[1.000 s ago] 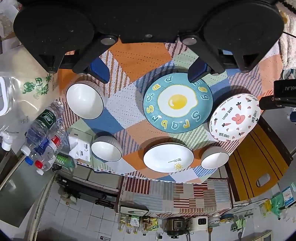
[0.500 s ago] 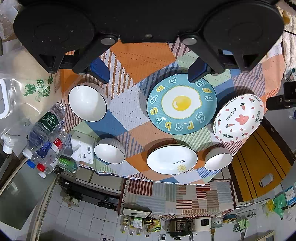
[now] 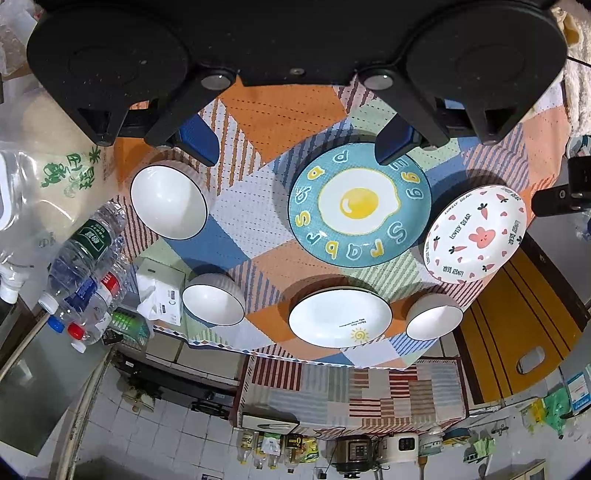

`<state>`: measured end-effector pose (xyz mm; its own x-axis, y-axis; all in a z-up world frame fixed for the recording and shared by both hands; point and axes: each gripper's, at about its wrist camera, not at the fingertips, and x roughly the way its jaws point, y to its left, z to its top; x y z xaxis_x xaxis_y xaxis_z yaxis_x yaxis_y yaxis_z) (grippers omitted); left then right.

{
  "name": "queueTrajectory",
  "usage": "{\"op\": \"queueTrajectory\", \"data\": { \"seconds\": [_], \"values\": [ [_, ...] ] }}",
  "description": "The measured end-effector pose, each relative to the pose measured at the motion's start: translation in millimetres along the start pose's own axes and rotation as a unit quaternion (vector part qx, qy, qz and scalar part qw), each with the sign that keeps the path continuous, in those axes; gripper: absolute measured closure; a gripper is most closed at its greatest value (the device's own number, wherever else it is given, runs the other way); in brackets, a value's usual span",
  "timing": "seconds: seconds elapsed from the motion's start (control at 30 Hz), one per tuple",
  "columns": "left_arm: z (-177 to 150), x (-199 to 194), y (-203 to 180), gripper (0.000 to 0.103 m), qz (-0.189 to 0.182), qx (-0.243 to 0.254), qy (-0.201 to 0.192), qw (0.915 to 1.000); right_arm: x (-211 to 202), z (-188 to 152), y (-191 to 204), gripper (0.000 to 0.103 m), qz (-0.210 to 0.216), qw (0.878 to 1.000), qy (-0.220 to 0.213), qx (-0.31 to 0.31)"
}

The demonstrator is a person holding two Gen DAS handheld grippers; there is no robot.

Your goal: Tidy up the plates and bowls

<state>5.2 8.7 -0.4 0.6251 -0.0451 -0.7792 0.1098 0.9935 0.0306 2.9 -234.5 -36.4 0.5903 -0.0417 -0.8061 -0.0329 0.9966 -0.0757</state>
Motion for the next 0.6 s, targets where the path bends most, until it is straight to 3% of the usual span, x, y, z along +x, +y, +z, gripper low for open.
{"op": "queueTrajectory", "data": {
  "seconds": [0.6],
  "values": [
    [3.1,7.2,-2.0,0.009,0.001,0.013,-0.002,0.9999,-2.1,1.3,-4.5,0.009,-0.007,1.000,-0.004,0.002]
  ]
}}
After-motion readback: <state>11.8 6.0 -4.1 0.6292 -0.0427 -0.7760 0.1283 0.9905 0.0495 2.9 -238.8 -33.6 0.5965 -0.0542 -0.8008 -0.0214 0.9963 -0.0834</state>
